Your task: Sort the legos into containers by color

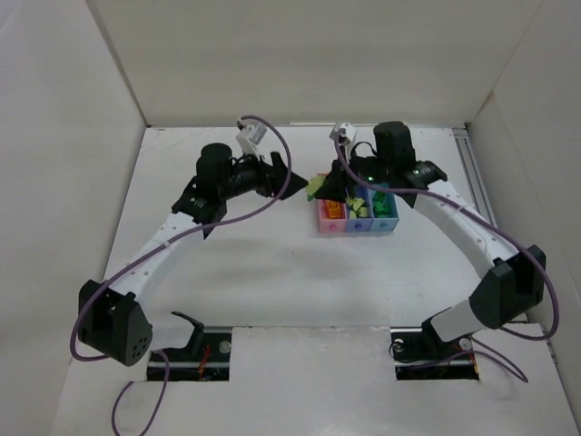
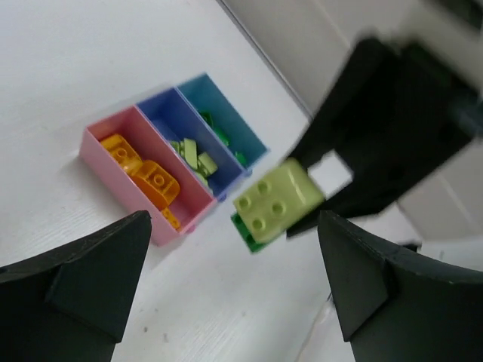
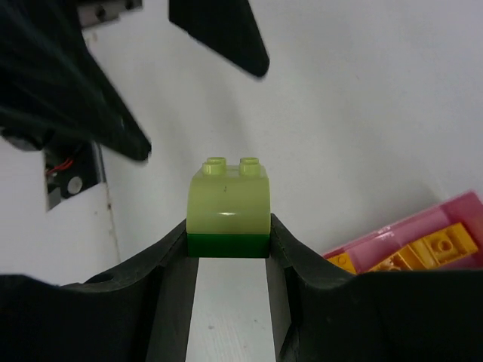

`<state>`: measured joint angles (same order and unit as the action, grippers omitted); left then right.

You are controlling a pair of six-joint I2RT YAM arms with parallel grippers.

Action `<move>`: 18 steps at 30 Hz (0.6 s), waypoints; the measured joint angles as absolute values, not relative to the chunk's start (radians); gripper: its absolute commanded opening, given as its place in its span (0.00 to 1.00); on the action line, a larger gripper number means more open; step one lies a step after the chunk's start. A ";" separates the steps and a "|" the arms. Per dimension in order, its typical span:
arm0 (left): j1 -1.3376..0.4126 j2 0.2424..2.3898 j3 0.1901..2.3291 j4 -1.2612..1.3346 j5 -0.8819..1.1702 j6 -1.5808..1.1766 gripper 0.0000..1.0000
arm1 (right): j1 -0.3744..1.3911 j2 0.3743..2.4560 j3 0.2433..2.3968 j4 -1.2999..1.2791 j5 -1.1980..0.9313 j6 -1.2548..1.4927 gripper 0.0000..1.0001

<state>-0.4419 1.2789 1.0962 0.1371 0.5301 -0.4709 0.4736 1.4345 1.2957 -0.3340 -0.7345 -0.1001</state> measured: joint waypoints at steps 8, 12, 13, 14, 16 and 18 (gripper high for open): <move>-0.447 1.197 0.829 0.242 0.845 -0.201 0.99 | 0.447 1.574 1.468 -0.717 -1.013 -0.311 0.04; -0.448 1.192 0.817 0.316 0.953 -0.172 0.96 | 0.447 1.592 1.473 -0.818 -1.081 -0.369 0.04; -0.448 1.194 0.817 0.336 0.979 -0.169 0.95 | 0.447 1.597 1.473 -0.833 -1.091 -0.379 0.04; -0.448 1.199 0.817 0.358 1.003 -0.165 0.91 | 0.448 1.604 1.473 -0.848 -1.103 -0.390 0.04; -0.448 1.219 0.820 0.387 1.046 -0.159 0.91 | 0.454 1.621 1.477 -0.874 -1.114 -0.405 0.04; -0.451 1.245 0.824 0.402 1.075 -0.156 0.91 | 0.462 1.645 1.482 -0.893 -1.130 -0.419 0.03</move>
<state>-0.4515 1.2453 0.8242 0.4019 1.0748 -0.1562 0.4618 1.6451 1.4822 -0.8928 -1.1297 -0.4191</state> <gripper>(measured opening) 0.915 0.428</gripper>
